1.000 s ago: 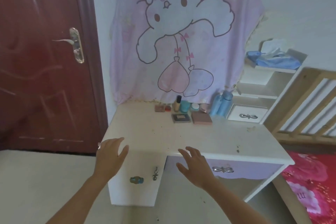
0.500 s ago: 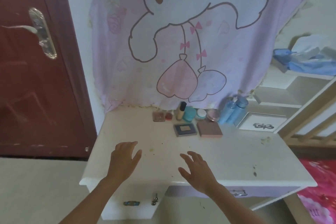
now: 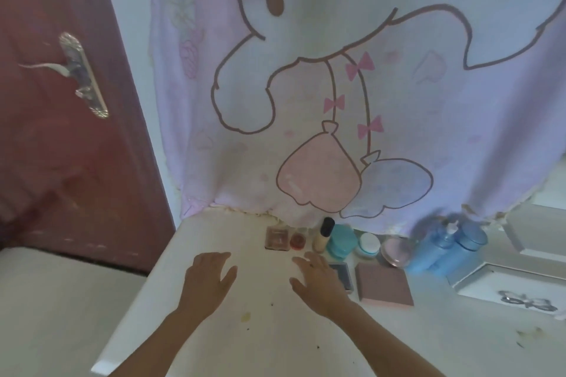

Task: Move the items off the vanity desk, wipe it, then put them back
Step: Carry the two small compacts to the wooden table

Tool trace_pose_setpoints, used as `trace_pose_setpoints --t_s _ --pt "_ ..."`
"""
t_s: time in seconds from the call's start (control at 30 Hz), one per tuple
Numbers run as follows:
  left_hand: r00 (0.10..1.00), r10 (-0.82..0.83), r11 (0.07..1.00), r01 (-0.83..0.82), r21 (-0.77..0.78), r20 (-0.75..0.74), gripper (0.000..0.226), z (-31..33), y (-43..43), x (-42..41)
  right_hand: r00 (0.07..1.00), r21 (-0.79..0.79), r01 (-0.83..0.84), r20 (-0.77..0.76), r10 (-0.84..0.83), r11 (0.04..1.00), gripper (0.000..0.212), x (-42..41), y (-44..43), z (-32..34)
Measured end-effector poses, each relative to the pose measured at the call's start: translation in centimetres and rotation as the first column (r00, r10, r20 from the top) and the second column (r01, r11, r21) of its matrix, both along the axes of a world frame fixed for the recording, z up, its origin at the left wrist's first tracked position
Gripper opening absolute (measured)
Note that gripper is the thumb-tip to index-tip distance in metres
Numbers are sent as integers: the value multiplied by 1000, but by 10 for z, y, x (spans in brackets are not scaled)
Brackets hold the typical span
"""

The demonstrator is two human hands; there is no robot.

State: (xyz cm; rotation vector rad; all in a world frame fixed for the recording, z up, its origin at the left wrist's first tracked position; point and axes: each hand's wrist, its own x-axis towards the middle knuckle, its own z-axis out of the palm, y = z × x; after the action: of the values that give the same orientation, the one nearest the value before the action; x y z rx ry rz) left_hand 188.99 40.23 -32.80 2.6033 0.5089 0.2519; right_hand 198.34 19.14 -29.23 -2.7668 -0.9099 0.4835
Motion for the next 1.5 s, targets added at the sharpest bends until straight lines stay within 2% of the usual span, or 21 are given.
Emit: trace_pose_setpoints --t_s 0.07,0.13,0.3,0.43,0.53,0.67,0.77,0.87,0.93,0.97,1.03,1.2,1.33,1.5 --pt "999 29 999 -29 17 -22 77 -11 0 9 999 -21 -45 -24 45 999 49 16 4 -11" --pt "999 42 996 -43 81 18 76 -22 -5 15 997 -33 -68 -39 67 997 48 30 4 -20" --pt "996 -3 997 10 82 -86 56 -50 -20 18 993 -44 -65 -101 60 997 48 43 2 -34" --pt "999 -47 990 44 134 19 51 -51 -14 45 996 -14 -31 -90 29 999 48 51 8 -30" --pt "990 -113 969 91 228 86 25 -40 -7 73 996 -24 -51 -73 49 998 51 59 16 -27" --pt "985 -168 957 152 247 41 34 -38 -6 100 997 -30 -52 -58 51 998 55 66 26 -28" --pt "964 -265 935 265 237 -30 40 -44 -8 115 999 -26 -6 -31 6 1000 54 69 36 -36" --pt "918 -374 901 394 182 -132 79 -54 -13 133 999 -66 34 29 -32 997 56 73 44 -44" --pt "900 -405 874 433 220 -165 92 -59 -14 144 995 -72 69 74 -64 995 67 81 48 -54" --pt "888 -423 856 456 244 -177 93 -60 -13 149 992 -102 81 105 -70 991 71 85 51 -58" --pt "869 -458 827 493 271 -186 89 -63 -10 158 982 -46 123 148 -115 991 69 93 56 -72" --pt "861 -472 822 508 257 -190 80 -64 -2 167 994 -54 106 43 -104 993 48 92 64 -64" --pt "873 -438 827 485 285 -216 82 -59 5 159 997 -123 72 -13 -74 990 46 91 62 -64" --pt "900 -386 855 432 288 -201 79 -52 27 131 994 -6 105 -32 -106 994 36 85 61 -47"
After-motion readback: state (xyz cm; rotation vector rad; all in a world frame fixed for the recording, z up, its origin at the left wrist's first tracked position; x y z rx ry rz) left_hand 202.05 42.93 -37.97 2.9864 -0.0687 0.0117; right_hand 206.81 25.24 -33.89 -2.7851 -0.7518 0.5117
